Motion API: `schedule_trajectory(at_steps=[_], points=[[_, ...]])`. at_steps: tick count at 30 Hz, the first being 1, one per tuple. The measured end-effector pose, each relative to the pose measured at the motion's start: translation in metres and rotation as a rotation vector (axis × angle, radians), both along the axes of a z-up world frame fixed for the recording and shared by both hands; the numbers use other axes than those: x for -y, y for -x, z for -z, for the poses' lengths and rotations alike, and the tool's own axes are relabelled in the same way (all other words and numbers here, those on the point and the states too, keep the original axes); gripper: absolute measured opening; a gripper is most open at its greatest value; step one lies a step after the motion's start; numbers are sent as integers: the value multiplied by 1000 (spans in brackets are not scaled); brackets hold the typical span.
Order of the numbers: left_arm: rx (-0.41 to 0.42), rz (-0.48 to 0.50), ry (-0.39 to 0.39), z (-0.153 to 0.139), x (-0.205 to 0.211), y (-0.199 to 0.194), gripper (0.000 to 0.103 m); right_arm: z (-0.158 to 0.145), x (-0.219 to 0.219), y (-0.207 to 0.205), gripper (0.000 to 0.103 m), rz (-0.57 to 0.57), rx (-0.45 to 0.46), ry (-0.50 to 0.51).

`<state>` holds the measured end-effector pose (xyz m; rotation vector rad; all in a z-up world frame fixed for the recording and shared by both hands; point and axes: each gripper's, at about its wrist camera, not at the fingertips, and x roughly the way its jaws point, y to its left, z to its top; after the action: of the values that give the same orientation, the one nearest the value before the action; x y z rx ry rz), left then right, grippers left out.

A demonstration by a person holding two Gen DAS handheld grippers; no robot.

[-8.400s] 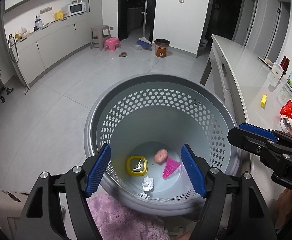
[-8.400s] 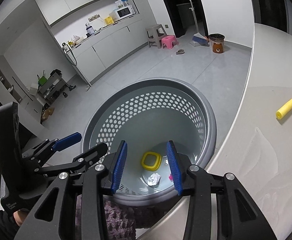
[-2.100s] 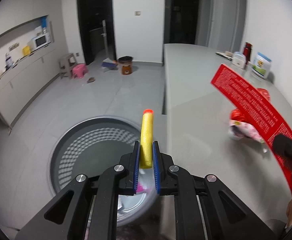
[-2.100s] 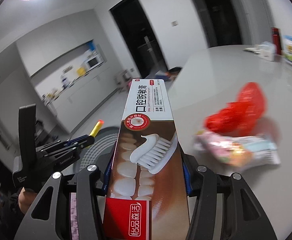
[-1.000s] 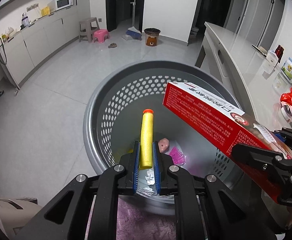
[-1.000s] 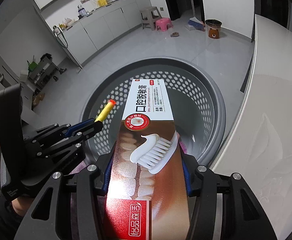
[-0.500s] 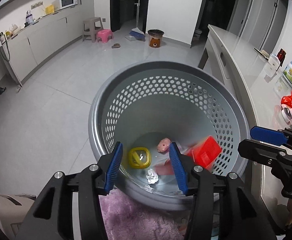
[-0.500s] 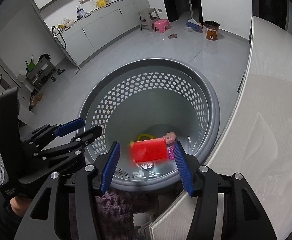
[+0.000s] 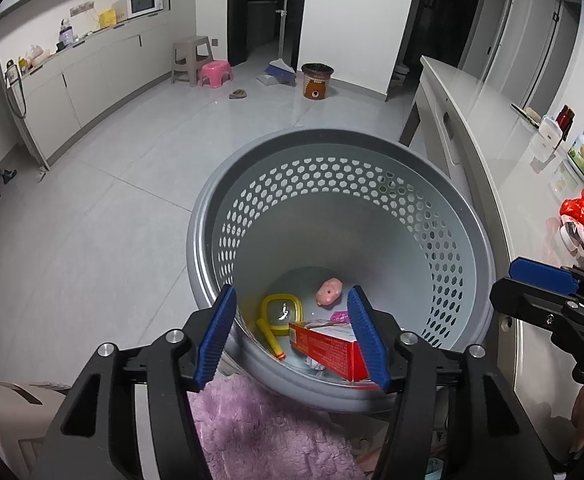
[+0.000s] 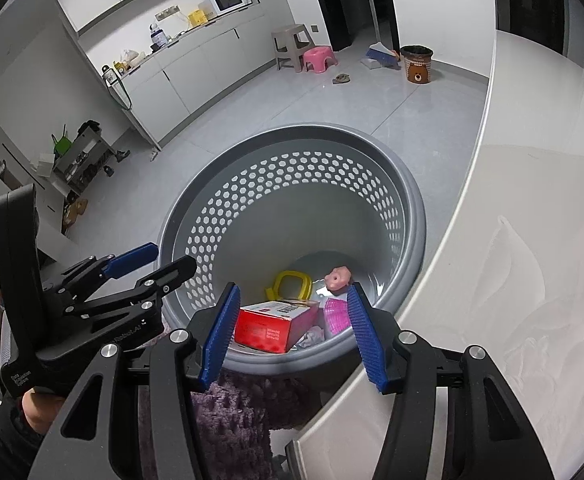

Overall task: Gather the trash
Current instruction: 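Carry the dart and box over the basket and open both grippers, then move both tools back from the basket to the table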

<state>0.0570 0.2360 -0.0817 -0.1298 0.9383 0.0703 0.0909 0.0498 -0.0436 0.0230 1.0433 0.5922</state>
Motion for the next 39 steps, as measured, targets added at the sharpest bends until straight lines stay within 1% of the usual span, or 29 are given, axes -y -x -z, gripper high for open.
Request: schedule_trajectory(at_steps=[3,7,10,12,15,20,27,34,39], points=[[6,-3,-8,-4,3,3,58,-1,6,0,54,7,-1,-13],[18,-12,-19,-13,8,6,61,-6,12,4,54,8,7,-22],[29,-12,-32,-20,14,8,65,-10,19,8,54,15,23,-38],[36,-12,-42,-24,19,9,70,-14,26,11,56,21,36,-48],[52,-10,-55,-31,28,11,75,-16,38,15,58,27,47,-64],[71,11,-81,-43,48,15,80,-21,66,21,59,60,68,-92],[106,48,-98,-59,87,16,88,-29,117,40,62,132,119,-108],[140,118,-82,-69,138,12,90,-31,178,60,64,234,173,-84],[157,181,-82,-72,180,7,90,-28,238,73,66,353,194,-69]])
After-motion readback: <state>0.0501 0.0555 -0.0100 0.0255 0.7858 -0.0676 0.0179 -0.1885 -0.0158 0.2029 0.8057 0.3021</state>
